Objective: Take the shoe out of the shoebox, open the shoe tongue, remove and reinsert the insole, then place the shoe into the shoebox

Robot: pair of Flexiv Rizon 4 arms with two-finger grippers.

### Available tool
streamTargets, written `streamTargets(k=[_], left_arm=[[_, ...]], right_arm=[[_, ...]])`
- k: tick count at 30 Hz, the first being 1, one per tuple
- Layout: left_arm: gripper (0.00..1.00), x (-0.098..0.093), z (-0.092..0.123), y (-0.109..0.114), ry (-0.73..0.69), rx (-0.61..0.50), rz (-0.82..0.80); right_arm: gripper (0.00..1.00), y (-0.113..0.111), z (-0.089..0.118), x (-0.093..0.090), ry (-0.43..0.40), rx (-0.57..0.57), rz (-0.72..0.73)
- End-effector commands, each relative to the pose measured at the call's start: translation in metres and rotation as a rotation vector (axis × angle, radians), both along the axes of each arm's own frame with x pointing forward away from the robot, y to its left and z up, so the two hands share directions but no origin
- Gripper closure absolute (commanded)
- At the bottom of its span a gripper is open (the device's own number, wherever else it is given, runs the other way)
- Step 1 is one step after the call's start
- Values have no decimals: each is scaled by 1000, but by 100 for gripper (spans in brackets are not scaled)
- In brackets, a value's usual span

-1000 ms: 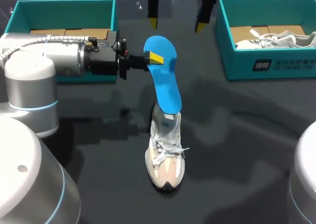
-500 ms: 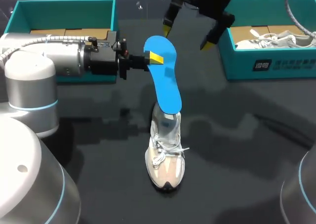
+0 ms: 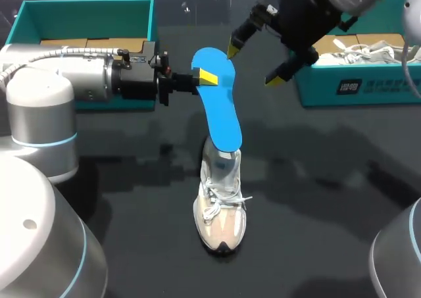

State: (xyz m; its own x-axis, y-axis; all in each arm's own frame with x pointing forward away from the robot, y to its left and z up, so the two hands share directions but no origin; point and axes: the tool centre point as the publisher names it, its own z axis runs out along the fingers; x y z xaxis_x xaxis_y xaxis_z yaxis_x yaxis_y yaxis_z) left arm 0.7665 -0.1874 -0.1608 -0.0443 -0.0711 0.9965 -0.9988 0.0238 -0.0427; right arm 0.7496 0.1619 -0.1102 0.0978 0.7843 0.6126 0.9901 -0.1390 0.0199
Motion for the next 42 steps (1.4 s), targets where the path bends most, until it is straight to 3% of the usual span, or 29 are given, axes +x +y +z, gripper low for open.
streamTargets(k=[1,22,26,35,42], left_arm=[[100,1,0,-1,0,1,-1],[100,3,1,2,-23,-20,20],[100,4,6,7,-144,-38,67],[100,2,17,12,-562,-41,139],[100,12,25,21,-862,-32,142]], right_arm=[[0,-5,-13,-2,-78,567,31],[0,-14,-38,-5,-158,767,34],[0,-14,-41,-4,-158,784,37],[0,-15,-45,0,-132,818,46],[0,-14,-46,0,-114,838,45]])
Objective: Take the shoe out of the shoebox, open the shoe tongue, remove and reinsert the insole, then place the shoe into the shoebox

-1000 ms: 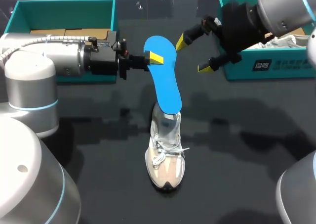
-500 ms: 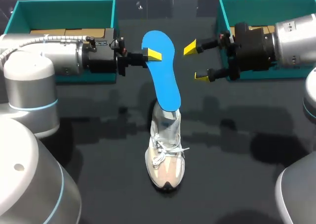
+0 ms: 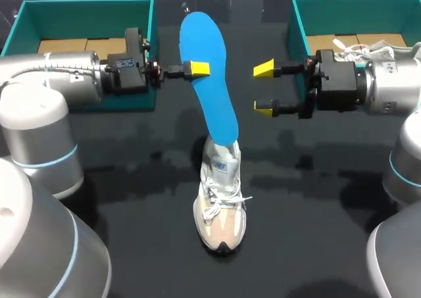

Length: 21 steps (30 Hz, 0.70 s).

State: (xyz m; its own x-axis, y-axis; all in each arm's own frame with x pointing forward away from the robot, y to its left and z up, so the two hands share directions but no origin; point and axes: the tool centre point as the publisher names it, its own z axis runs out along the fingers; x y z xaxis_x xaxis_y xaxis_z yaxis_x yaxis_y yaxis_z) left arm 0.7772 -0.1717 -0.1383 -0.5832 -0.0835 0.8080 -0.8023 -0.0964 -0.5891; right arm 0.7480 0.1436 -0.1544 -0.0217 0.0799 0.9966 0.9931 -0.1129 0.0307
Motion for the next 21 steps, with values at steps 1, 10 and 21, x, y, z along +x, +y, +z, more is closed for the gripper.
streamTargets(k=[1,10,21], left_arm=[[100,3,3,7,-328,2,30],[100,17,8,27,-824,-107,19],[100,17,8,27,-824,-107,19]], right_arm=[[0,4,-2,2,3,14,1],[0,5,-4,2,13,32,6],[0,5,-5,1,14,38,3]])
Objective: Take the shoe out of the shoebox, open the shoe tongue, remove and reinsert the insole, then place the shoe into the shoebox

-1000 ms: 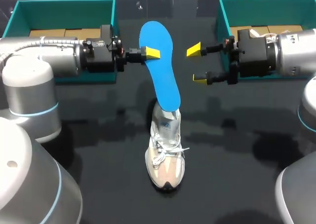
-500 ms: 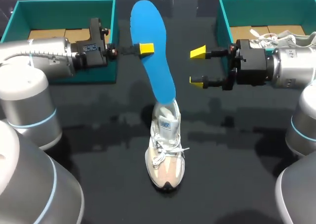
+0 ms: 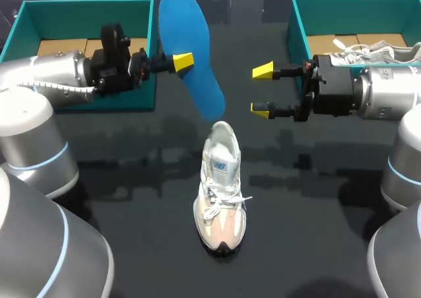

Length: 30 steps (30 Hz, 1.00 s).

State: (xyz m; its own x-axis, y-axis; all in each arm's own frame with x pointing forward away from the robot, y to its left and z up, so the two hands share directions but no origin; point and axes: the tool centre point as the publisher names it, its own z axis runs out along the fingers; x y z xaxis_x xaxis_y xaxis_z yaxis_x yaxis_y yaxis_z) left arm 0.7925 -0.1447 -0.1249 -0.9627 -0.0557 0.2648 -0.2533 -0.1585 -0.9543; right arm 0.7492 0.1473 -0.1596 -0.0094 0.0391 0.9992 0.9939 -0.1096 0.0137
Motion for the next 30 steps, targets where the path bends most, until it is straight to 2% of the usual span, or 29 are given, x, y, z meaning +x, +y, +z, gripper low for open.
streamTargets(k=[1,5,11,16,22,30], left_arm=[[100,2,-5,0,-143,-38,-2],[100,2,-5,0,-143,-38,-2],[100,2,8,-3,-402,9,-36],[100,5,9,-2,-536,53,-37],[100,9,4,2,-743,116,-34],[100,8,-8,1,-1140,183,-65]], right_arm=[[0,2,0,0,1,-3,-1],[0,2,0,0,1,-3,-1],[0,2,0,0,1,-3,-1],[0,2,0,0,1,-3,-1],[0,2,0,0,1,-3,-1],[0,2,0,0,1,-3,-1]])
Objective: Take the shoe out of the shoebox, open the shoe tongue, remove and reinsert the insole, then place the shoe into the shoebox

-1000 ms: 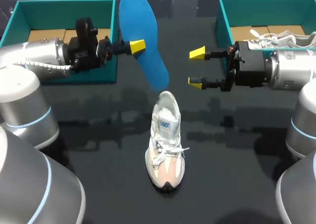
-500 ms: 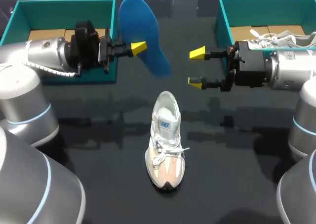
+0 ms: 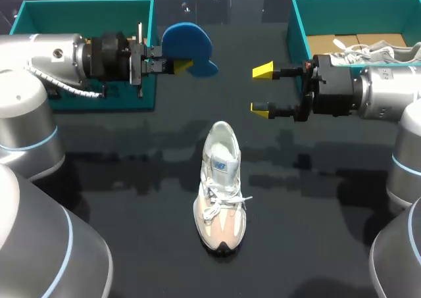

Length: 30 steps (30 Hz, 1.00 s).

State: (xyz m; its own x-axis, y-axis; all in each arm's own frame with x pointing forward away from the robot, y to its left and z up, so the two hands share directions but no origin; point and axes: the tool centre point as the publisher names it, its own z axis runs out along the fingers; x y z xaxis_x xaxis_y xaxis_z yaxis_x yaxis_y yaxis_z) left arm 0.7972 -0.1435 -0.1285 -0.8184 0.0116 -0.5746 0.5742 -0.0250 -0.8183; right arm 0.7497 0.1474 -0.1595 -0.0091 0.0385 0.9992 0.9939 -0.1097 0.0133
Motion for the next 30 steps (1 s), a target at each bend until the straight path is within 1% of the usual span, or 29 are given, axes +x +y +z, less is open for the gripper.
streamTargets(k=[1,5,10,13,16,18,23,26,30], left_arm=[[100,2,-6,0,-306,44,-28],[100,1,-12,-2,-417,49,-42],[100,-3,-15,-6,-598,52,-44],[100,-4,-18,-9,-674,61,-41],[100,-3,-20,-13,-754,65,-25],[100,-2,-22,-16,-810,70,-12],[100,3,-26,-24,-914,86,10],[100,6,-28,-29,-955,93,14],[100,9,-30,-35,-977,101,18]], right_arm=[[0,2,0,0,1,-3,-1],[0,2,0,0,1,-3,-1],[0,2,0,0,1,-3,-1],[0,2,0,0,1,-3,-1],[0,4,1,0,18,-14,4],[0,6,2,0,46,-22,0],[0,15,4,-3,60,-33,1],[0,21,4,-6,43,-28,2],[0,30,4,-8,10,-21,18]])
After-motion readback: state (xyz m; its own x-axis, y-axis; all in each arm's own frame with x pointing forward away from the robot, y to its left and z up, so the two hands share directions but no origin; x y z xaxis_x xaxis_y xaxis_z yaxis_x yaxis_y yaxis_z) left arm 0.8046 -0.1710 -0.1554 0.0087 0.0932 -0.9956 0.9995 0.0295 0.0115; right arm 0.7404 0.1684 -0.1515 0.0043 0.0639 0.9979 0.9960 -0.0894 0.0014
